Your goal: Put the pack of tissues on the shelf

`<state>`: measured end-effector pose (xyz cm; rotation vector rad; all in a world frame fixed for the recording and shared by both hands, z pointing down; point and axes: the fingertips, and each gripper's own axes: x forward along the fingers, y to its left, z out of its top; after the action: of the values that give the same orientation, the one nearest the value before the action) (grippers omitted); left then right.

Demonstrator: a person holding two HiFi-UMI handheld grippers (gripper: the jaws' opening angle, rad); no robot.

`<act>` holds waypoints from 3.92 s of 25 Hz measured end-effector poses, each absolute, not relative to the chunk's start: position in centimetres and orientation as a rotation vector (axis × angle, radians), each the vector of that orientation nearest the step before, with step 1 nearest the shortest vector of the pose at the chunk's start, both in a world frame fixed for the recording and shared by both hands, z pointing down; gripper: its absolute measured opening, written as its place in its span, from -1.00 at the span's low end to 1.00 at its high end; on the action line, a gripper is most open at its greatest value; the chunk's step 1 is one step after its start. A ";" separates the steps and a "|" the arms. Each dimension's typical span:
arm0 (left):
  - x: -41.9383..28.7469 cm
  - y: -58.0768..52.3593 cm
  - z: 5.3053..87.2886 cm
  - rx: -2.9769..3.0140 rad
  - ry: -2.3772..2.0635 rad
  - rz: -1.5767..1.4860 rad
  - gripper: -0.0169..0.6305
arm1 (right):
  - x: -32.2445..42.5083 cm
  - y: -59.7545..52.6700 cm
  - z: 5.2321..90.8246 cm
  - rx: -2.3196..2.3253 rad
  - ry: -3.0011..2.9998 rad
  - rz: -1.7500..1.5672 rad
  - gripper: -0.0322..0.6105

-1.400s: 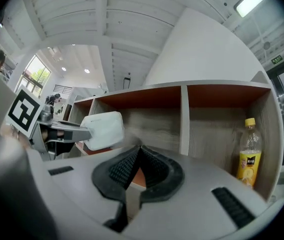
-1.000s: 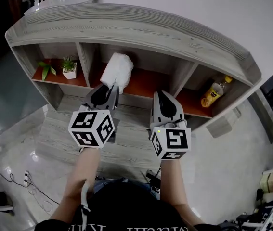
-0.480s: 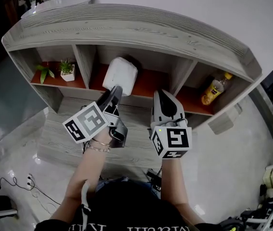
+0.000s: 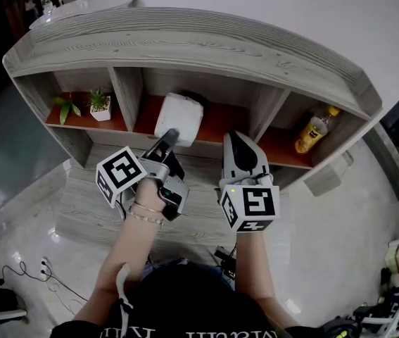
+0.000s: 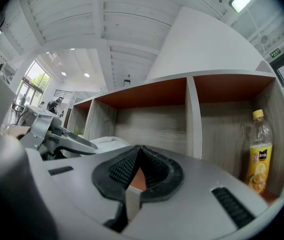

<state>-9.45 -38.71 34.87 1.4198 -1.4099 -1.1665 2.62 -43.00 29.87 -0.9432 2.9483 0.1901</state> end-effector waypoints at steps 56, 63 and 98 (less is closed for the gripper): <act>-7.9 -36.1 38.5 1.204 -1.102 -1.238 0.13 | 2.7 -39.1 32.6 -1.068 2.992 0.132 -0.85; -7.9 -36.1 39.8 1.172 -1.131 -1.199 -0.05 | 2.4 -39.2 32.8 -1.061 3.004 0.137 -0.85; -9.7 -41.5 40.2 1.191 -1.157 -1.129 -0.27 | 2.9 -41.4 30.6 -1.083 2.969 0.196 -0.85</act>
<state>-9.69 -41.49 40.22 1.1910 -1.1568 -1.1286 2.94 -41.42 30.62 -1.0826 2.9691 0.1963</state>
